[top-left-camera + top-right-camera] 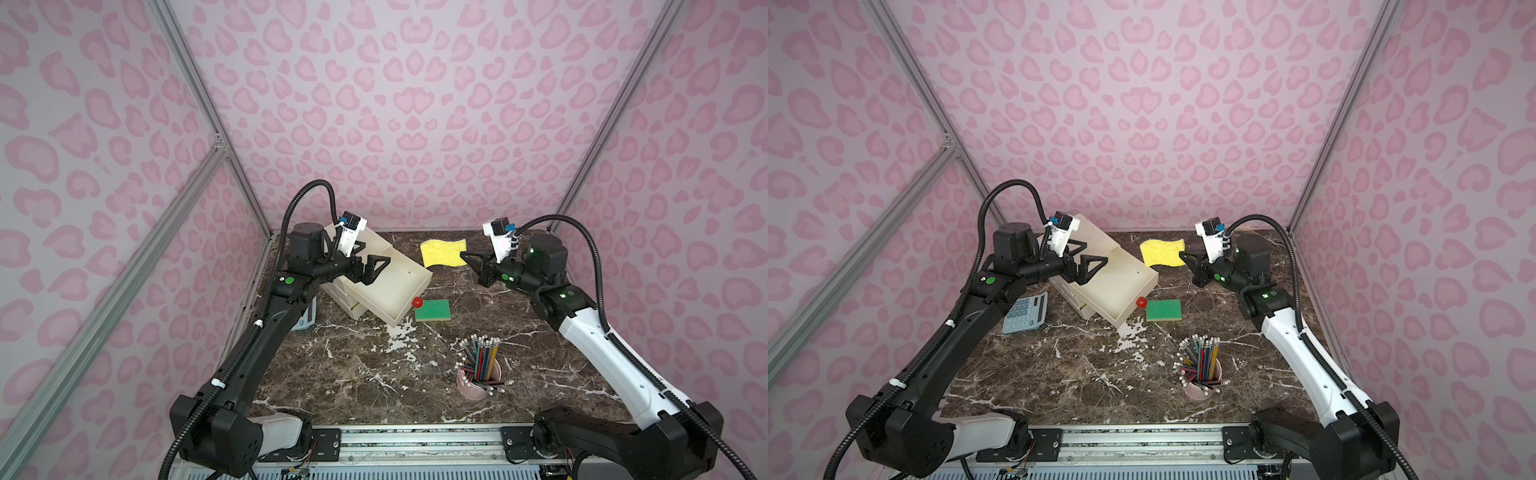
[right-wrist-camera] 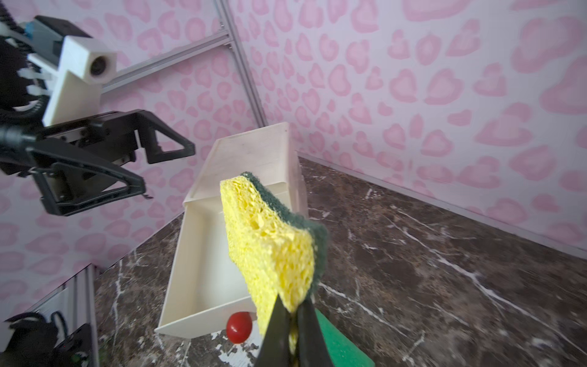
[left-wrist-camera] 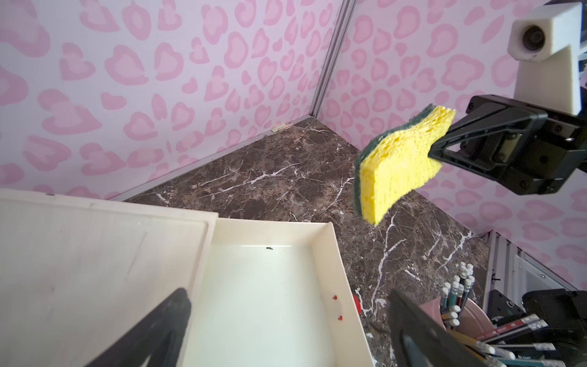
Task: Take the sponge out of the drawer
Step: Place the sponge at the center of the board.
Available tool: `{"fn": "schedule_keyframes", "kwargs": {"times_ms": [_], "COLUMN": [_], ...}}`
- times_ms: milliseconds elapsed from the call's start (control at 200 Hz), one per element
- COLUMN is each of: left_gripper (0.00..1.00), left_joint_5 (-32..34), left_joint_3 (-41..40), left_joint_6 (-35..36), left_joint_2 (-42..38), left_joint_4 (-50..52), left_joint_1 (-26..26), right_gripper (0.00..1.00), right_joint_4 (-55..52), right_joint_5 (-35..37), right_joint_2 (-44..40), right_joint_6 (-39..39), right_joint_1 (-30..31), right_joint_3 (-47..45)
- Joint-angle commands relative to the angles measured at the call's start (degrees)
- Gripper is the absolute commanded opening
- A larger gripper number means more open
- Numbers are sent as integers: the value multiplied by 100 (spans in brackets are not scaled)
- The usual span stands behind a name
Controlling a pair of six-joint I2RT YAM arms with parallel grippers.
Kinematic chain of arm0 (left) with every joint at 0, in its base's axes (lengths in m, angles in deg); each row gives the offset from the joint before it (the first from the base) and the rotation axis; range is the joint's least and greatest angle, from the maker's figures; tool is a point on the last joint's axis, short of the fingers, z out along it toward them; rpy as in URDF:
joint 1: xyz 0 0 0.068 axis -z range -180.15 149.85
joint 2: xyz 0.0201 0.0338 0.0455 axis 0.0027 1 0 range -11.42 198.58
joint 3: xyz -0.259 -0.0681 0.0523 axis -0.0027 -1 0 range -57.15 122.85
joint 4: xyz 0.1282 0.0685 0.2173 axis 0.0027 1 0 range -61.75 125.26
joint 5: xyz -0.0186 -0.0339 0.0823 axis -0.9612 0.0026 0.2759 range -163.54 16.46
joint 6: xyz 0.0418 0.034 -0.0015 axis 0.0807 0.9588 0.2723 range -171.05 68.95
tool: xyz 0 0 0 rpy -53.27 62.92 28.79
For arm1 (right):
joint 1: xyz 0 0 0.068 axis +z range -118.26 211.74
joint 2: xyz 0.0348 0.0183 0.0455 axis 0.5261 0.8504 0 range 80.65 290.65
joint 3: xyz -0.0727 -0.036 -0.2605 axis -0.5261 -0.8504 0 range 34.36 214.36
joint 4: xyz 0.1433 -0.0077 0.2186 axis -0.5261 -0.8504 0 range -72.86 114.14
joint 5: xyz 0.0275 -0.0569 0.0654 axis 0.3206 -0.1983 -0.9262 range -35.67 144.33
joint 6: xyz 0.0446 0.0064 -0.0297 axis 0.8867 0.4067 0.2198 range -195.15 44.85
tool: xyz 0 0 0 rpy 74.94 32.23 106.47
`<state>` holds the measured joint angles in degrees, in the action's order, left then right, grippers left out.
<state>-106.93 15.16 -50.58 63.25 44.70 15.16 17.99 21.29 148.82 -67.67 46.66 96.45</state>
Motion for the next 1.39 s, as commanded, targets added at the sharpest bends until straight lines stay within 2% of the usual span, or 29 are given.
{"fn": "schedule_keyframes", "kwargs": {"times_ms": [0,85,195,350,430,695,945,1390], "left_gripper": [98,98,98,98,98,98,98,98], "left_joint_5": [78,151,229,344,432,585,743,805], "left_joint_3": [-65,-132,-217,-218,-242,-379,-436,-524], "left_joint_6": [-211,-257,-309,-267,-241,-227,-214,-201], "left_joint_2": [53,81,125,188,186,131,211,180], "left_joint_4": [-413,-482,-575,-493,-463,-546,-596,-643], "left_joint_1": [-47,-77,-90,-96,-95,-111,-149,-172], "right_gripper": [0,0,0,0,0,0,0,0], "right_joint_4": [-529,-615,-546,-660,-1164,-1459,-1566,-1612], "right_joint_5": [1112,948,866,695,877,895,737,886], "right_joint_2": [-130,-172,-54,478,846,1768,2061,2514], "right_joint_6": [142,343,488,421,289,152,174,273], "right_joint_1": [-363,-854,-1050,-1105,-1121,-1123,-1079,-1026], "right_joint_3": [-144,-383,-653,-829,-709,-621,-680,-605]}}
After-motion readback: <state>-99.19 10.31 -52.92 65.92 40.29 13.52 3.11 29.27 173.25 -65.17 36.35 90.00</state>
